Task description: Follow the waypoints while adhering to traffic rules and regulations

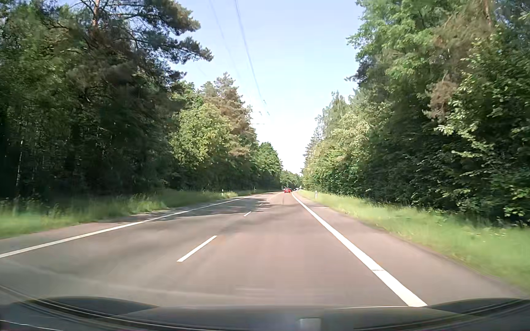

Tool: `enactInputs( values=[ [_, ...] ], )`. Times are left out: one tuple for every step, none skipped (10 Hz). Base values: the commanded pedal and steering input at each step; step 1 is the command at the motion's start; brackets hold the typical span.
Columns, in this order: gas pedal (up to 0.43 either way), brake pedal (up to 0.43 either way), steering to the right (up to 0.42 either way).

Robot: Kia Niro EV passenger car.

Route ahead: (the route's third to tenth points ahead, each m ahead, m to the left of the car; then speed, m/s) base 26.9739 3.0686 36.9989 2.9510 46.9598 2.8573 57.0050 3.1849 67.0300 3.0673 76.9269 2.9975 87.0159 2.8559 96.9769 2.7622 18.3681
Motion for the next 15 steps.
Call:
enactInputs(
  values=[
    [0.079, 0.03, 0.001],
    [0.079, 0.03, 0.001],
    [0.079, 0.03, 0.001],
    [0.079, 0.024, 0.001],
    [0.079, 0.03, 0.001],
    [0.079, 0.03, 0.001],
    [0.079, 0.03, 0.001],
    [0.079, 0.03, 0.001],
    [0.079, 0.03, 0.001],
    [0.079, 0.03, 0.001],
    [0.079, 0.03, 0.001],
    [0.079, 0.03, 0.001],
    [0.079, 0.03, 0.001],
    [0.079, 0.03, 0.002],
    [0.079, 0.03, 0.002]
  ],
)
